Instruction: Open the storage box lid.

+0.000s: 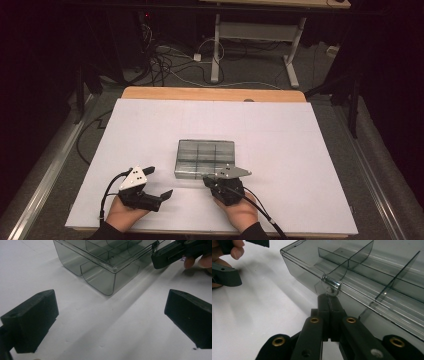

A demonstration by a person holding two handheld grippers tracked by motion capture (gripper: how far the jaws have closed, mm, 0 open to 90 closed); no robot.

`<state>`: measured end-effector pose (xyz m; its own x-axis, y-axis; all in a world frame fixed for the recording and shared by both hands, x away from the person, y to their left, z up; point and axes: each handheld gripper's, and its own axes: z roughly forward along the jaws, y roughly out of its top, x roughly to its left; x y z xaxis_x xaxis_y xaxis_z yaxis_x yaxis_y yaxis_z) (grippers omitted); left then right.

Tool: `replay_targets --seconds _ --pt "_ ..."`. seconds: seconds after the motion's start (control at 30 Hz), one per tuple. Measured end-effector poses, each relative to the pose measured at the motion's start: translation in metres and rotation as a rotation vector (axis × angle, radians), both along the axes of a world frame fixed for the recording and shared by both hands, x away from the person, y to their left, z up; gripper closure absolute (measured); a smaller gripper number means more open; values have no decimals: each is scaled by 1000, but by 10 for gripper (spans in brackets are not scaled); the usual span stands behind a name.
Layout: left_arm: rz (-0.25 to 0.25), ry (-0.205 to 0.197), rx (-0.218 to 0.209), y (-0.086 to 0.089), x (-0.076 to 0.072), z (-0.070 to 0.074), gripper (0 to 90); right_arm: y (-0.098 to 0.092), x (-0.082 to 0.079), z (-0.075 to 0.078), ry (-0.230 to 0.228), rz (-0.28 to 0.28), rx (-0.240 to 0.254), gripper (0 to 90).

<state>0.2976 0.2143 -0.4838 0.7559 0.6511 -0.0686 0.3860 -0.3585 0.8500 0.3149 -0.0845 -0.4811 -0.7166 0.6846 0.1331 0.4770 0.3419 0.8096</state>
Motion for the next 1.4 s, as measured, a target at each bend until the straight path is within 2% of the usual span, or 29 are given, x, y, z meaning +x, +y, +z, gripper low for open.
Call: replay_targets --seconds 1.4 --pt "-4 2 2 0 0 0 0 -2 -1 2 -12 -4 16 900"
